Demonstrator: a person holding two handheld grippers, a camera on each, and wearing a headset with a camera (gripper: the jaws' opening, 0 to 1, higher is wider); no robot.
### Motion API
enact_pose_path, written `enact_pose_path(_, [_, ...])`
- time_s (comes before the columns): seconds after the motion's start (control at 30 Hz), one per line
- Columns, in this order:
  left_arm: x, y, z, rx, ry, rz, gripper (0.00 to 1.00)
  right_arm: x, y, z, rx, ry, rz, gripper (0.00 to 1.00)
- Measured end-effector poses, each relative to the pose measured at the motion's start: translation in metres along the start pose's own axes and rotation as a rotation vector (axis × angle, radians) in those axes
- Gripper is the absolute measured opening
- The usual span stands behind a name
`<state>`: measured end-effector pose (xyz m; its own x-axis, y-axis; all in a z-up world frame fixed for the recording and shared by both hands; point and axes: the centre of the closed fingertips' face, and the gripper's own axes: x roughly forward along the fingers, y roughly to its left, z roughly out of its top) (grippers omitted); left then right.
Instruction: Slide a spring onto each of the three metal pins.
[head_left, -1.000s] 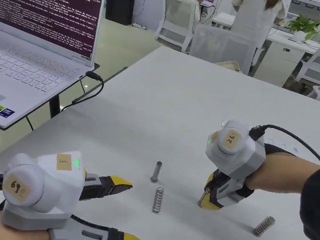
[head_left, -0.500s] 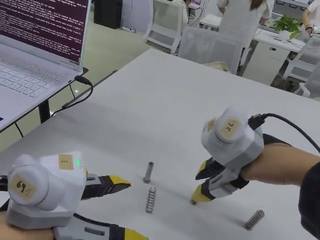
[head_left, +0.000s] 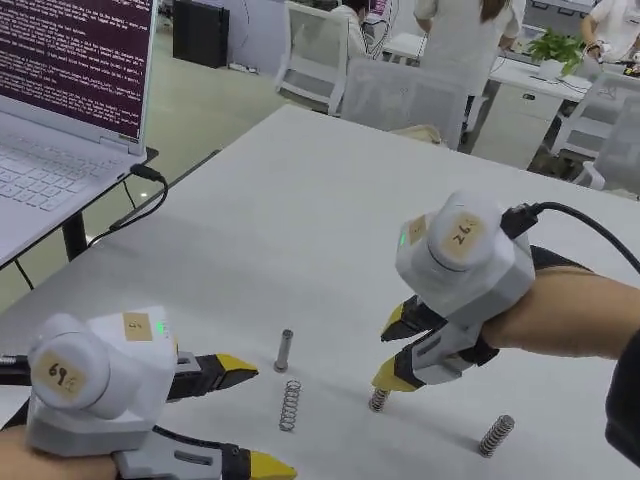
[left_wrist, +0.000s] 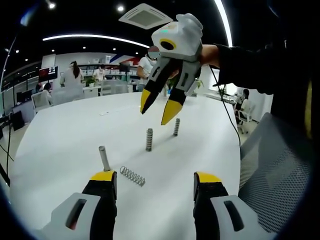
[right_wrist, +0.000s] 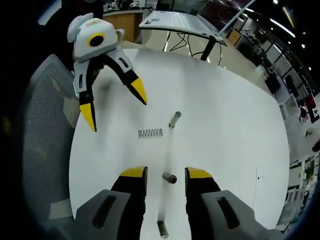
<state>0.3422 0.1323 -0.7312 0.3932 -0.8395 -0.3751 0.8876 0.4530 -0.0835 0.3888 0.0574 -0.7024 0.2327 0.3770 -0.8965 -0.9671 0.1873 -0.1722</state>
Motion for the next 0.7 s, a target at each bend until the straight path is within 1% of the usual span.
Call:
enact_pose_path(0.2, [0.006, 0.006, -0.007, -0.033, 0.023, 0.02, 0.57, -0.012, 0.007, 0.005, -0.01, -0.032, -0.004, 0.28])
enact_pose_path(0.43, [0.012, 0.017, -0.014, -0.056, 0.043, 0.042, 0.56, -0.027, 0.011, 0.014, -0.034, -0.074, -0.022, 0.28])
enact_pose_path(0.53, [0.016, 0.017, -0.016, -0.058, 0.045, 0.043, 0.55, -0.029, 0.012, 0.016, -0.051, -0.077, -0.031, 0.28])
enact_pose_path(0.6, [0.018, 0.019, -0.02, -0.054, 0.049, 0.049, 0.54, -0.03, 0.013, 0.018, -0.059, -0.079, -0.03, 0.28])
enact_pose_path(0.7, [0.02, 0.02, -0.023, -0.063, 0.054, 0.051, 0.52, -0.031, 0.016, 0.019, -0.075, -0.079, -0.022, 0.28])
